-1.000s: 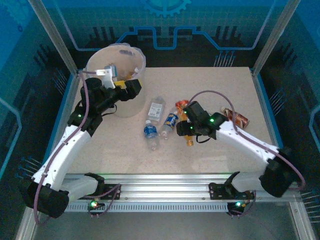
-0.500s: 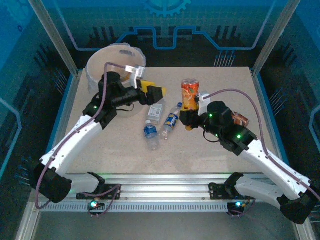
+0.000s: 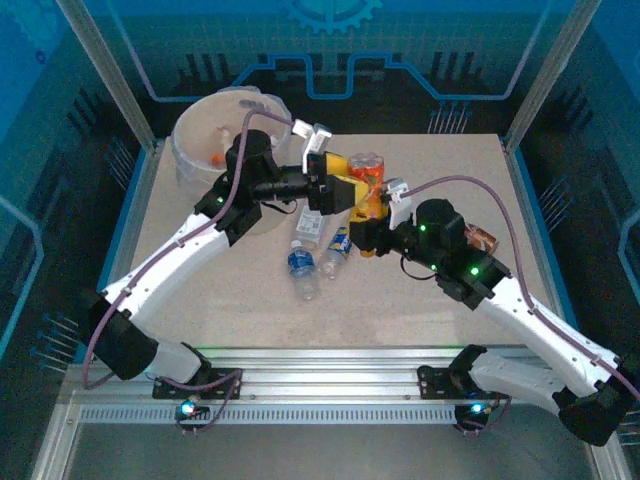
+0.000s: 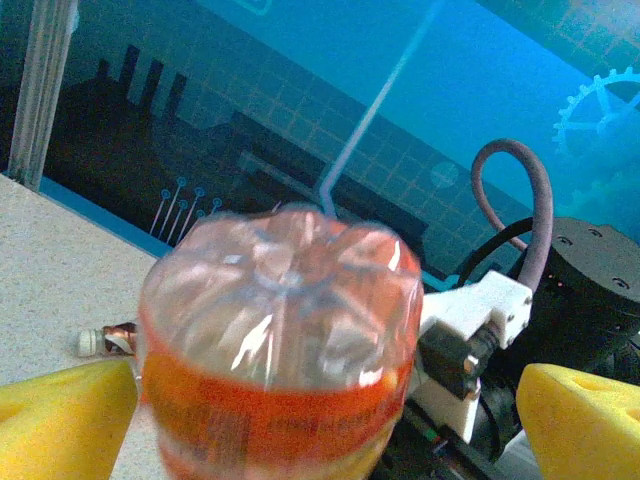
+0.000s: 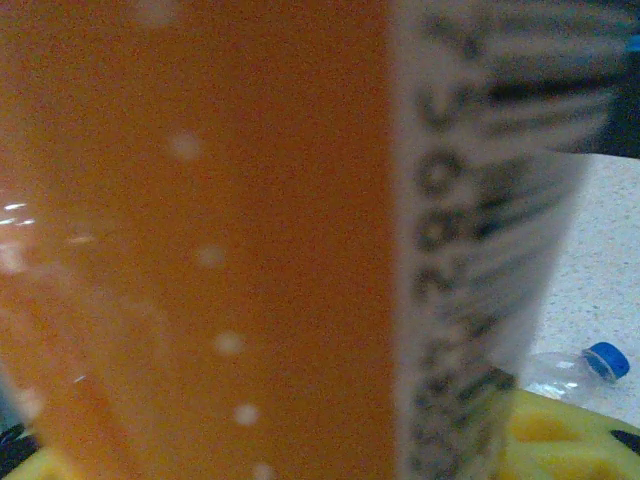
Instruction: Put the plastic bottles in the bin
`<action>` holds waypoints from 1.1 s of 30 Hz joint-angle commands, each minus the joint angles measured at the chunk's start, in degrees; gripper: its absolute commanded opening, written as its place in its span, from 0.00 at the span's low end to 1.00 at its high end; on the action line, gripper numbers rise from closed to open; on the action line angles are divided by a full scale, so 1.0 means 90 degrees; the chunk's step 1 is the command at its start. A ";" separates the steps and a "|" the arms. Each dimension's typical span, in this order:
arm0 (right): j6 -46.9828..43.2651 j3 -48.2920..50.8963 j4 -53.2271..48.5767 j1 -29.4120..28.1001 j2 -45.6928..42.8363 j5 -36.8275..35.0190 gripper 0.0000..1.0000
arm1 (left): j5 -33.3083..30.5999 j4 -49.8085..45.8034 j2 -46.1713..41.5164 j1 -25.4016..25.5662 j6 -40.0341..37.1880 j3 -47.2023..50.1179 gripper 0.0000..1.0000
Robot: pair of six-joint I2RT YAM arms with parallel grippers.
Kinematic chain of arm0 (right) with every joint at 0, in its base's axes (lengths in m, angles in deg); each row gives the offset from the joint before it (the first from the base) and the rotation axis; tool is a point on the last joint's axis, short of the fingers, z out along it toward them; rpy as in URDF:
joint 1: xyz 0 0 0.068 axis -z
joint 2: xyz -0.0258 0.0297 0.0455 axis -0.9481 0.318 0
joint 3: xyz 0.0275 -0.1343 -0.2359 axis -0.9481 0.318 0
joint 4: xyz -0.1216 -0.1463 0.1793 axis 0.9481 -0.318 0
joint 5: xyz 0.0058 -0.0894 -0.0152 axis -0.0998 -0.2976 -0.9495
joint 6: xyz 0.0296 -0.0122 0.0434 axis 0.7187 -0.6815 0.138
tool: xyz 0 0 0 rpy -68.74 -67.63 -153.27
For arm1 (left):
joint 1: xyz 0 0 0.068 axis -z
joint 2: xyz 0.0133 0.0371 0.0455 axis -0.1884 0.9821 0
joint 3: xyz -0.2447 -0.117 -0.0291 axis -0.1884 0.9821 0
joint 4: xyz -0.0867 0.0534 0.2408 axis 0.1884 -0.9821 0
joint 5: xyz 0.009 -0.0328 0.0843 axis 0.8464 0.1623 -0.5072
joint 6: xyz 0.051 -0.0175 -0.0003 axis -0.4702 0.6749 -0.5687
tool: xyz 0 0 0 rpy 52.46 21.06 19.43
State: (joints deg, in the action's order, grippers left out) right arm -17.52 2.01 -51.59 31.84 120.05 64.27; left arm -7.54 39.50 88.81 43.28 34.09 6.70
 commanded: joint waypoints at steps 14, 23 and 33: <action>-0.0143 -0.0400 0.0397 -0.0105 0.0227 0.0468 0.54 | 0.0347 0.0060 0.0153 0.0043 -0.0041 -0.0196 0.63; -0.0119 -0.0383 0.0253 -0.0105 0.0218 0.0315 0.72 | 0.0188 0.0314 0.0091 -0.0002 0.0048 -0.0054 0.48; -0.0163 -0.0403 -0.0373 -0.0085 0.0024 -0.0389 1.00 | -0.0979 -0.0051 -0.0491 -0.0763 -0.0560 0.0085 0.39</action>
State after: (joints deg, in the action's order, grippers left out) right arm -18.54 -0.09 -52.94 31.60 121.93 63.99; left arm -11.68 39.96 88.29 38.78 32.73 7.69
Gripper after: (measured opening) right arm 0.996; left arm 0.484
